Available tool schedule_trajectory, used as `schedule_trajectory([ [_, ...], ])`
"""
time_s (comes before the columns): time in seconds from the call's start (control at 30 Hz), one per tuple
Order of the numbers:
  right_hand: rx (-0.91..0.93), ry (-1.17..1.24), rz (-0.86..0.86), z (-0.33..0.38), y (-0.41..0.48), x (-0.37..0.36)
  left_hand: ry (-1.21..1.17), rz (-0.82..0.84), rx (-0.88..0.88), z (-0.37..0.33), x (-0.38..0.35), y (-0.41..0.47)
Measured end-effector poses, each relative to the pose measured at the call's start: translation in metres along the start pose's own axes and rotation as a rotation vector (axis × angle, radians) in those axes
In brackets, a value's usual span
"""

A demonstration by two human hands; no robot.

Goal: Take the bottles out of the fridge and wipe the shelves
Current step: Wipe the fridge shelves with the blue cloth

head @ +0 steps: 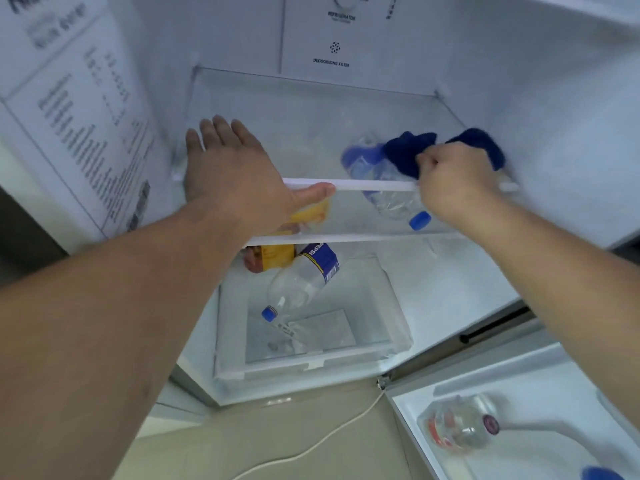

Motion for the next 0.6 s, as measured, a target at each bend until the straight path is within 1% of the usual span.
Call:
schedule_trajectory([
  [0.03, 0.092, 0.112, -0.031, 0.022, 0.001, -0.003, -0.009, 0.006, -0.003, 0.0, 0.001, 0.001],
  [0.07, 0.179, 0.231, -0.022, 0.039, 0.005, -0.006, -0.023, 0.024, -0.007, 0.0, 0.002, 0.0],
  [0.13, 0.314, 0.451, 0.066, 0.061, 0.016, -0.009, -0.049, 0.069, -0.018, 0.002, 0.005, -0.001],
  [0.17, 0.356, 0.473, 0.107, 0.062, 0.022, -0.009, -0.064, 0.098, -0.023, 0.003, 0.007, -0.001],
  [0.23, 0.355, 0.309, 0.161, 0.046, 0.031, -0.011, -0.11, 0.127, -0.049, -0.003, 0.012, -0.003],
  [0.27, 0.326, 0.215, 0.195, 0.035, 0.034, -0.011, -0.139, 0.096, -0.098, -0.011, 0.015, -0.002],
  [0.3, 0.304, 0.18, 0.243, 0.026, 0.034, -0.012, -0.171, 0.053, -0.187, -0.024, 0.018, -0.001],
  [0.33, 0.295, 0.196, 0.298, 0.019, 0.034, -0.014, -0.203, 0.033, -0.299, -0.041, 0.019, 0.0],
  [0.4, 0.337, 0.22, 0.356, 0.014, 0.033, -0.014, -0.222, 0.089, -0.49, -0.075, 0.018, 0.002],
  [0.47, 0.407, 0.204, 0.336, 0.015, 0.033, -0.014, -0.236, 0.129, -0.54, -0.09, 0.013, 0.003],
  [0.53, 0.45, 0.178, 0.305, 0.016, 0.03, -0.012, -0.313, 0.071, -0.563, -0.089, 0.011, -0.002],
  [0.6, 0.468, 0.134, 0.253, 0.019, 0.017, -0.01, -0.368, 0.055, -0.596, -0.081, 0.01, -0.017],
])
Point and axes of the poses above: each hand's wrist, its own y-axis towards the middle knuckle, its own x-axis out of the back of the hand, z = x × y, the point moved 3 cm from there along y, towards the middle knuckle, and after that the axes turned 15 degrees about x, right-handed, at the moved point
